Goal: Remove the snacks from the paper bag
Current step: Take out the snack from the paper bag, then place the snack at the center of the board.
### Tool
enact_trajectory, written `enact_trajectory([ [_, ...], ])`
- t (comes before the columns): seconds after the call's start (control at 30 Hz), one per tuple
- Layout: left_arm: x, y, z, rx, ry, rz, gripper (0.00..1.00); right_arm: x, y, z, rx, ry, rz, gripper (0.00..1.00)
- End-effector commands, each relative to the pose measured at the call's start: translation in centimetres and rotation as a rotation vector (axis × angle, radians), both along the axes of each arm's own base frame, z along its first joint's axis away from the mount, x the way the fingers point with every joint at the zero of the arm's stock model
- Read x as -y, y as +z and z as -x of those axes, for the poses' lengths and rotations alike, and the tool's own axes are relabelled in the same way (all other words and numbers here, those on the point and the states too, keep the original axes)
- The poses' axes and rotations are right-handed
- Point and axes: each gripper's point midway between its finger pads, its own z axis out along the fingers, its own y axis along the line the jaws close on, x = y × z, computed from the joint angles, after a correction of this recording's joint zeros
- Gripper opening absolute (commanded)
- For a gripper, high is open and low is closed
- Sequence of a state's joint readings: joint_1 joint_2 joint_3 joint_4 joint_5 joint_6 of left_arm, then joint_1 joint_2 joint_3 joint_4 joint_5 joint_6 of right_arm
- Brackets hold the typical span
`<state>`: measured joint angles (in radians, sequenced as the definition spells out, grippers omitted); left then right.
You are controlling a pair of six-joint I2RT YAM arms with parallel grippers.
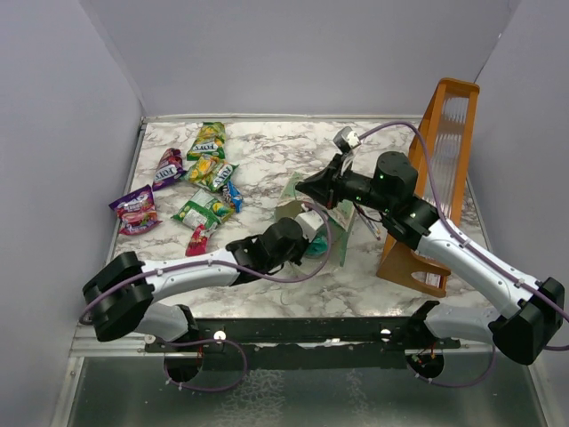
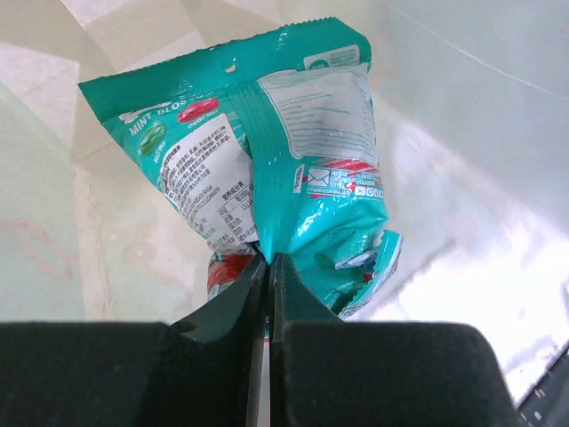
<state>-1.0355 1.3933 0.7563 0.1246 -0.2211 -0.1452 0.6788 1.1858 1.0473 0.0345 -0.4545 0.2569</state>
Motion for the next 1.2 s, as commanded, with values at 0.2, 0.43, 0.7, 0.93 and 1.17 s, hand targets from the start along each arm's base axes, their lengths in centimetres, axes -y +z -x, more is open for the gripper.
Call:
enact_trajectory([
  [0.2, -2.0, 3.5, 3.7, -0.005, -0.082, 0.088, 0.0, 3.1, 3.3, -3.3, 0.05, -0.275, -0.034, 0.02],
  [0.43, -3.4, 8.4, 4.9, 0.064, -0.123, 0.163, 0.0, 4.3, 3.2, -4.2, 0.066, -0.35, 0.005, 0.01],
  [0.7, -6.8, 22.6, 5.2, 0.367, -0.143, 0.304, 0.0, 4.7, -0.3, -3.7, 0.014, -0.352, 0.05, 0.02],
  [0.93, -11.0, 30.5, 4.3, 0.557, 0.005, 0.37, 0.0, 4.0, -1.3, -2.9, -0.01, -0.295, 0.047, 0.02],
  [1.17, -16.2, 31.2, 0.7, 0.616, 0.369, 0.312, 0.0, 3.4, -1.3, -2.3, -0.01, -0.248, 0.035, 0.02],
])
